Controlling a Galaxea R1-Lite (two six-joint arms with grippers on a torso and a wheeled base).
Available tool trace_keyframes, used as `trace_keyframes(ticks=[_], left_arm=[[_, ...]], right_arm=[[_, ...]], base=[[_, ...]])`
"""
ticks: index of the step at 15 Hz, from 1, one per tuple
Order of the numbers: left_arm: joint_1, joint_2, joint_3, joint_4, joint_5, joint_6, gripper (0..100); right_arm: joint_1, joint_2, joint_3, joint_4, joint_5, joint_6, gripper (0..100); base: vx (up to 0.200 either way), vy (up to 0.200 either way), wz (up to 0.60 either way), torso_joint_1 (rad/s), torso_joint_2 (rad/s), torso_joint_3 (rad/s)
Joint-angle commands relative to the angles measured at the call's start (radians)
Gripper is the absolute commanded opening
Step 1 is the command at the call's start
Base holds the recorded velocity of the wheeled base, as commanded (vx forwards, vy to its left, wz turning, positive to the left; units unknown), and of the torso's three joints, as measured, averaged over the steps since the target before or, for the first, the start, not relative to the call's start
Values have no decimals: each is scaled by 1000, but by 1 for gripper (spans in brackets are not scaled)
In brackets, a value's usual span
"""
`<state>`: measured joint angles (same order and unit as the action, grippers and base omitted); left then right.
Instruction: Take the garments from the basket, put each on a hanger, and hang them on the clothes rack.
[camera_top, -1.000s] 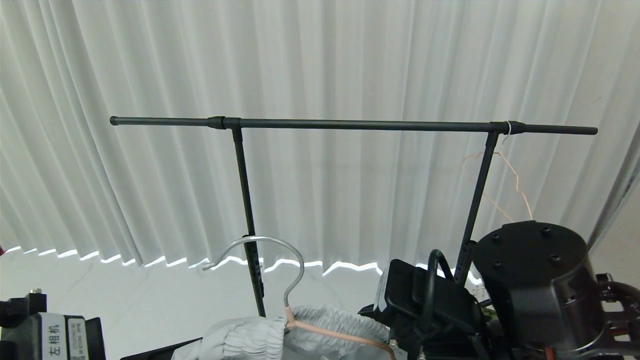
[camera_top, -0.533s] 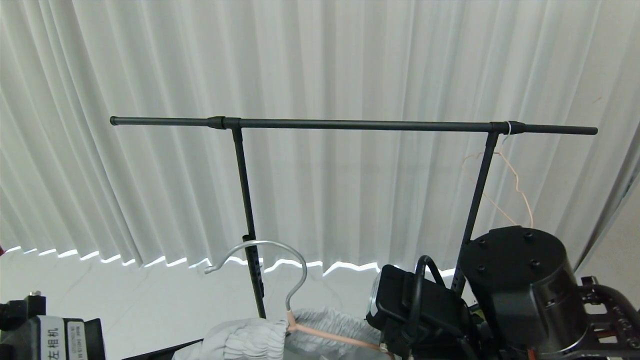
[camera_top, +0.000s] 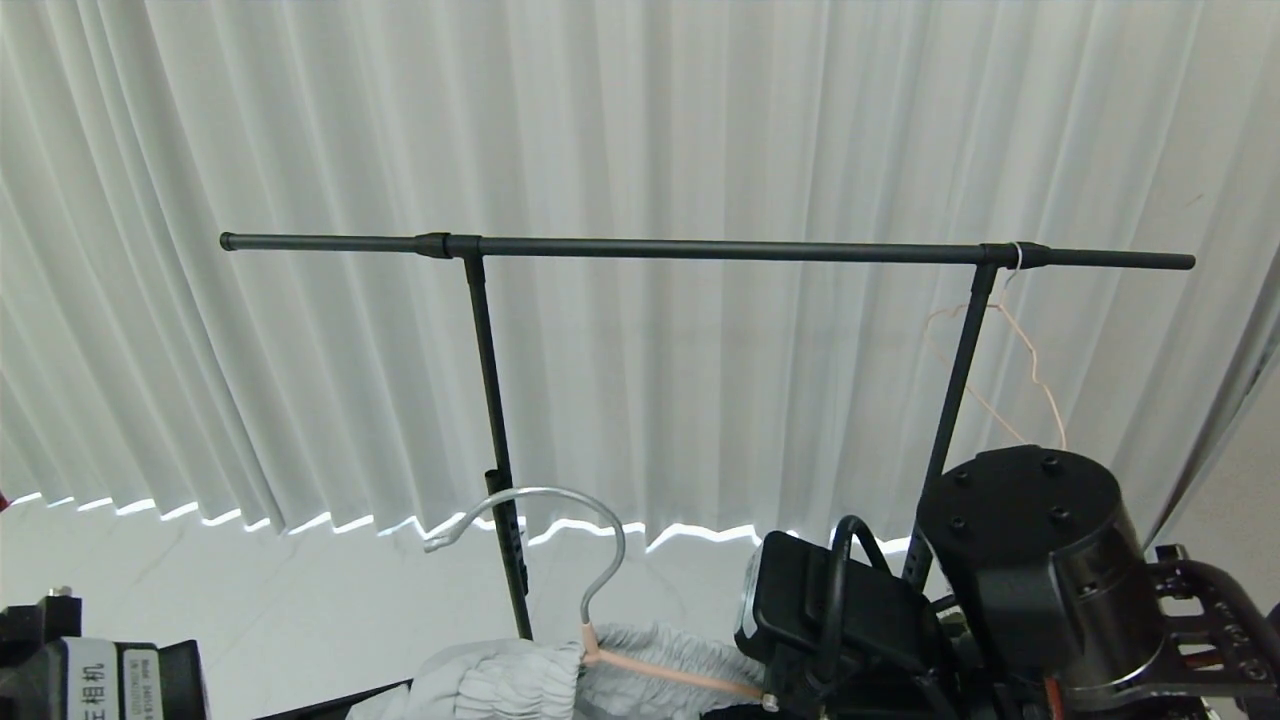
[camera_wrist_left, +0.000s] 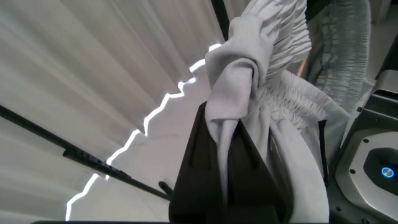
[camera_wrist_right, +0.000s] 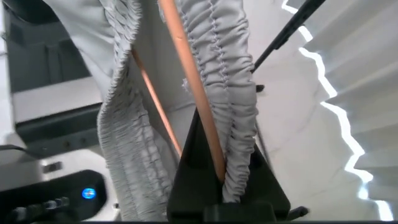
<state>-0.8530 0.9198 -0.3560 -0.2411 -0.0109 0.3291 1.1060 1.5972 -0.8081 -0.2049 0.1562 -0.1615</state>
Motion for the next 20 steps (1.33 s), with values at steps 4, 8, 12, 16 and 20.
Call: trace_keyframes(ticks=[4,8,12,16,20], left_arm=[[0,1,0,0,2,-2,100],[2,-12,3,0,3,-9,100],[45,-9,-3,0,3,-24,100],[272,-4,71,2,5,-13,100],[285,1,132,2,2,-15,100]], right_arm=[[-57,-11,0,1,0,-135,0],[-132,-57,10,5,0,-191,0],[-264,-128,32,45,-1,-219,0],[-394,-226,49,134,-20,-233,0],[-445,-264,47,137,-20,-231,0]], base=[[0,0,0,0,0,0],[0,0,0,0,0,0],[0,0,0,0,0,0],[0,0,0,0,0,0],[0,0,0,0,0,0]])
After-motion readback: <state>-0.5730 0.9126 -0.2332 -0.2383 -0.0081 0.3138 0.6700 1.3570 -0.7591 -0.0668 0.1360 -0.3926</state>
